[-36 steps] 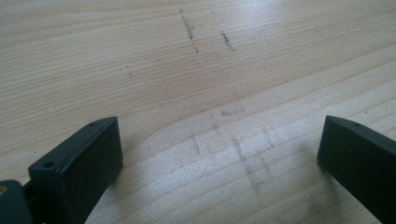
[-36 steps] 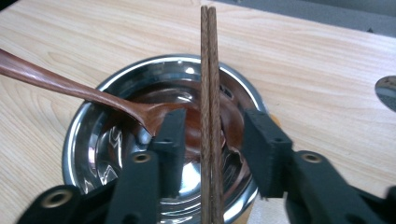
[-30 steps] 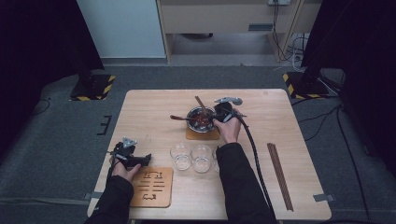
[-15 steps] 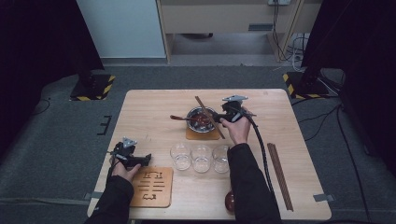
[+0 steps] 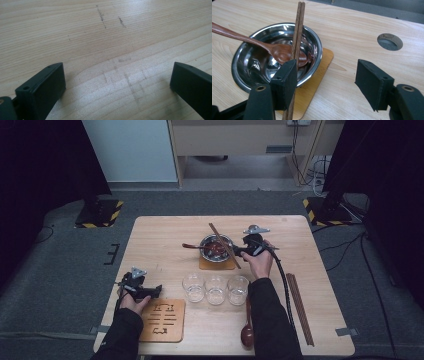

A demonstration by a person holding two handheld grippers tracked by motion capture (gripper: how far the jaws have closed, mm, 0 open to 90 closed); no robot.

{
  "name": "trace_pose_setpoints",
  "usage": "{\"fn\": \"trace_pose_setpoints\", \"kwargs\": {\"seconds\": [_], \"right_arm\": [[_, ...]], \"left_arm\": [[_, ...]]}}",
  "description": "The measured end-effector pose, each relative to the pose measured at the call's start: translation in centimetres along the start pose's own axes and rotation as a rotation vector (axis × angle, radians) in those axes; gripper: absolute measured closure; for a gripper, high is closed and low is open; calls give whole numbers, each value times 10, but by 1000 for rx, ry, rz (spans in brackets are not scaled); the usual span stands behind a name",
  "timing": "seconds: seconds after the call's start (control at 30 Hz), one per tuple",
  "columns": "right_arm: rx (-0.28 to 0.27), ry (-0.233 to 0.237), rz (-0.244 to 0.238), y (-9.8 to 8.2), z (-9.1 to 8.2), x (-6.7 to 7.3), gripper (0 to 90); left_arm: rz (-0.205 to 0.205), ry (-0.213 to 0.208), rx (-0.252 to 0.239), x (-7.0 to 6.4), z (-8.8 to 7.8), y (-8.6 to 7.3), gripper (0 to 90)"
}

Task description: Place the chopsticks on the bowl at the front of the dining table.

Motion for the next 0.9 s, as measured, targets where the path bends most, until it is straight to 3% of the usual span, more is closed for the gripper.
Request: {"fn": "trace_pose_setpoints", "kwargs": {"seconds": [0.57,0.9], "right_arm": [[65,-20,-33,-15,14,2,331],[65,-7,-53,-16,15,9,327]], "left_arm": [[0,0,0,0,0,0,0],[0,0,0,0,0,0,0]]}}
Point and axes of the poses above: each handheld gripper's, and its own axes: z roughly forward along the jaws, y roughly out of its top, x roughly to its left, the point moved 10 cm from there along z, roughly forward along the jaws, and after that the axes turned 2 degrees about x, right-handed, at the moved point
